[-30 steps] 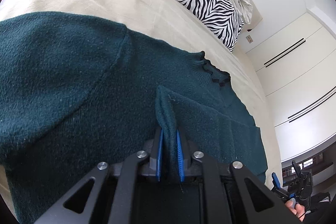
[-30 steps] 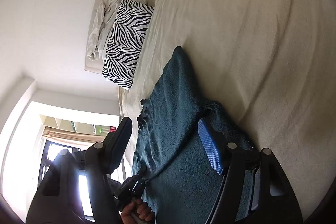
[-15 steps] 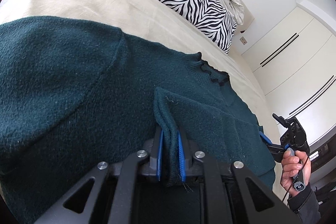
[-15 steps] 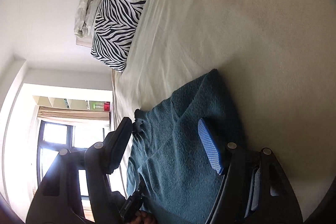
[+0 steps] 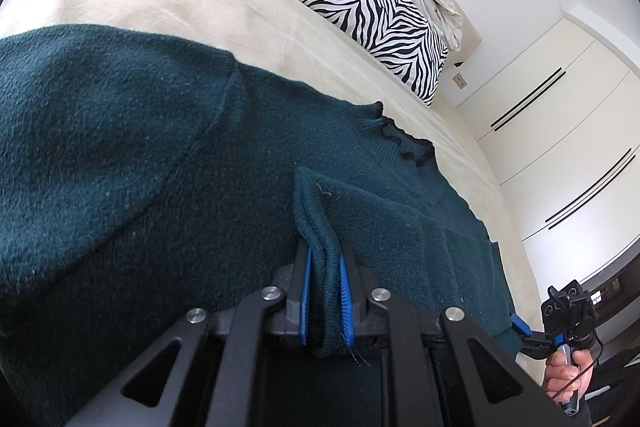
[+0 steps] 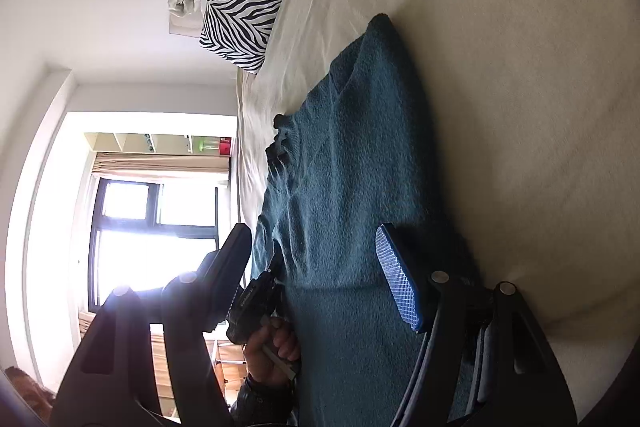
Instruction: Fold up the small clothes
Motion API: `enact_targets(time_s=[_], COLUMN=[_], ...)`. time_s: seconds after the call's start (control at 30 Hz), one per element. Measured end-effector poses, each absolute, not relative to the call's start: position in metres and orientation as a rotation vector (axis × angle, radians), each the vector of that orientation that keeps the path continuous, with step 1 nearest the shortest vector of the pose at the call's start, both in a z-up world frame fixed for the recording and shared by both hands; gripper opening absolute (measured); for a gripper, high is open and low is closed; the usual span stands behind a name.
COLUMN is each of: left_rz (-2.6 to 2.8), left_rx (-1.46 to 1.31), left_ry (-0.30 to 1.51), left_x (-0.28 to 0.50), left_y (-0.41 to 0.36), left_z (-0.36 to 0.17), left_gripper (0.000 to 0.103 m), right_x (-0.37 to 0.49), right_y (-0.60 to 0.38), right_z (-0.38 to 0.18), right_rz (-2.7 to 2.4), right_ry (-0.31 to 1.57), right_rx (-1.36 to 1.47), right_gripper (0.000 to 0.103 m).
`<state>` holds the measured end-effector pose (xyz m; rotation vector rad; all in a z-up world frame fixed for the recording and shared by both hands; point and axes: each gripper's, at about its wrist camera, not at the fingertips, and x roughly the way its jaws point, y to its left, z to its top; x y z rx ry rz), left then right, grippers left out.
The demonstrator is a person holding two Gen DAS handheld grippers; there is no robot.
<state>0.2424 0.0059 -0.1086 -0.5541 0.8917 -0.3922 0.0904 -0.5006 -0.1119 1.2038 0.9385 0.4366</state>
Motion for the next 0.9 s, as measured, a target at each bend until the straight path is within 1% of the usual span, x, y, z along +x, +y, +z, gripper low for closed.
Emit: enact_targets(time_s=[0.13,0.2,0.27,0.3,0.33,0.4,0.43,0.5,0.6,0.7,0.77,0.8,0.83,0.9], left_rz=[-0.396,-0.407,-0.379,-0.367,-0.363,-0.338,-0.327,-0.287,-0.151,0.001,0.060,0.071,0.081,0.100], left_rx=[-0.572,-0.598,-0.622,-0.658,-0.701,-0.785,-0.834,-0.950,-1.136,-1.263,-1.355,-1.398,-1.435,-1.485], left_ry=[0.904,0.925,0.948,0.936,0.908,0.828,0.791,0.732,0.665,0.584,0.536,0.511,0.490,0.447], left_x=[0.242,0.243,0.233,0.224,0.212,0.182,0.166,0.134,0.087,0.044,0.024,0.018,0.014,0.012], left_y=[0.009,0.013,0.024,0.033,0.046,0.079,0.099,0.144,0.221,0.288,0.319,0.331,0.341,0.355], left_z=[-0.108,-0.103,-0.094,-0.087,-0.078,-0.061,-0.055,-0.053,-0.066,-0.081,-0.093,-0.098,-0.101,-0.105], left_gripper=[0.016,0.016,0.023,0.042,0.064,0.079,0.082,0.082,0.081,0.081,0.077,0.071,0.069,0.068], right_x=[0.062,0.053,0.044,0.039,0.032,0.018,0.011,-0.001,-0.010,-0.014,-0.015,-0.014,-0.015,-0.015], right_y=[-0.504,-0.508,-0.509,-0.507,-0.504,-0.494,-0.487,-0.470,-0.437,-0.401,-0.378,-0.366,-0.355,-0.335], right_z=[-0.128,-0.134,-0.130,-0.123,-0.115,-0.099,-0.092,-0.079,-0.068,-0.065,-0.065,-0.065,-0.065,-0.065], right_rz=[0.450,0.452,0.401,0.376,0.364,0.389,0.403,0.420,0.467,0.507,0.527,0.530,0.535,0.543], right_ry=[0.933,0.919,0.912,0.909,0.895,0.855,0.842,0.832,0.837,0.844,0.859,0.867,0.877,0.896], right_rx=[1.218,1.229,1.240,1.223,1.203,1.182,1.174,1.143,1.114,1.118,1.116,1.112,1.105,1.089], right_gripper=[0.063,0.062,0.063,0.064,0.065,0.065,0.065,0.065,0.065,0.065,0.065,0.065,0.065,0.065])
